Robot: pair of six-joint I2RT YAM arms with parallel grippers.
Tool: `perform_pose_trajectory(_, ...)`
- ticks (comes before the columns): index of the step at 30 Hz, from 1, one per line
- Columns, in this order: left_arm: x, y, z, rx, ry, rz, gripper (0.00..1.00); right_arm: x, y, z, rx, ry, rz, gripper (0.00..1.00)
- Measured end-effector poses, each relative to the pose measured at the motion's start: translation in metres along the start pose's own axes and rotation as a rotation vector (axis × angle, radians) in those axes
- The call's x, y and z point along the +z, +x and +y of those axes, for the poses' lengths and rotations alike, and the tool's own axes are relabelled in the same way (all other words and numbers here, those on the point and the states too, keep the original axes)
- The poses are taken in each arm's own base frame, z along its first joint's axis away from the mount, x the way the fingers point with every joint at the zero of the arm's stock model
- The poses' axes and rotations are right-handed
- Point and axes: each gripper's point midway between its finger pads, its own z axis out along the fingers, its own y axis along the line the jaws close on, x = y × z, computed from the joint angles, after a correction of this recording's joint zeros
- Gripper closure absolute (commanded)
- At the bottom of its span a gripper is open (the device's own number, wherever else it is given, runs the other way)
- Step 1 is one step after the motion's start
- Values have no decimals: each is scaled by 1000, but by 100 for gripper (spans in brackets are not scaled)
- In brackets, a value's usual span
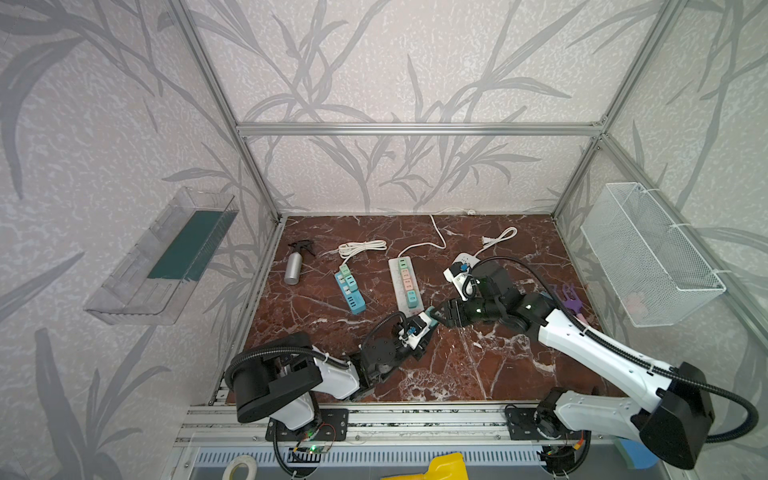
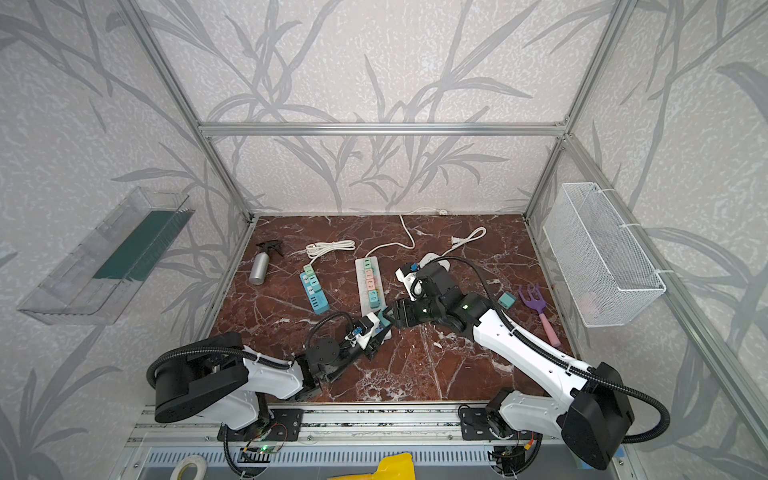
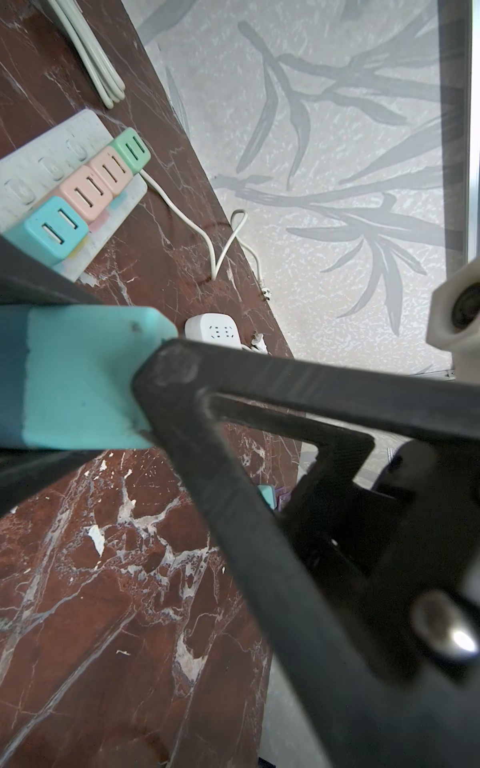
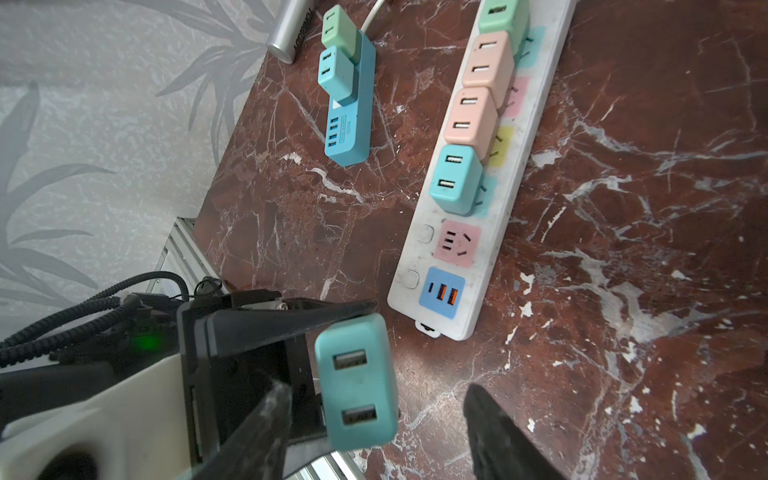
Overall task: Insert the plug
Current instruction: 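Grasp the teal adapter with the right gripper while the left gripper holds it, then carry the teal adapter over the white strip while the left gripper withdraws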
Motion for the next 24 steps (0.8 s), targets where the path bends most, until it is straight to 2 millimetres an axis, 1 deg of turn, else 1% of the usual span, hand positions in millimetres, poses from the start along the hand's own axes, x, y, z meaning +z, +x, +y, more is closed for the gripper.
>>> perform_pose_trajectory(1, 0, -1, 0, -1, 3, -4, 100, 2, 1, 0, -1, 1, 8, 42)
perform_pose_trajectory(4, 0, -2, -3, -2, 16, -9, 100, 9, 5, -2, 5, 6, 37, 57)
perform_pose_trajectory(6, 0, 0, -4, 1, 24, -1, 100, 11, 6, 1, 8, -10, 46, 69)
perform_pose_trajectory(8, 0, -1, -5, -3, 29, -3, 100, 12, 7, 3, 1, -22, 48, 73)
perform_pose_trajectory(11, -1, -3, -4, -17, 35, -3, 100, 11, 6, 6, -20, -39, 50, 85)
perform_pose_trajectory(12, -1, -4, -4, -19, 35, -3, 95, 11, 6, 7, -23, -43, 51, 91)
perform_pose_trajectory(13, -2, -4, -4, -20, 34, -3, 83, 11, 6, 8, -25, -47, 52, 95)
perform_pose_trajectory(14, -2, -4, -4, -22, 33, 0, 67, 11, 6, 9, -25, -50, 54, 98)
perform_pose_trajectory(16, -3, -5, -2, -24, 26, 3, 50, 11, 5, 10, -26, -54, 52, 100)
perform_pose_trajectory(18, -4, -9, 2, -35, 7, -5, 29, 10, 2, 11, -21, -53, 42, 100)
perform_pose_trajectory(19, -5, -14, 6, -43, -14, -17, 24, 9, -1, 11, -16, -44, 32, 100)
perform_pose_trajectory(21, -8, -24, 17, -65, -68, -42, 20, 7, -7, 8, -12, -10, 10, 100)
perform_pose_trajectory(24, -17, -39, 39, -116, -179, -67, 21, 3, -17, 0, -13, 62, -39, 100)
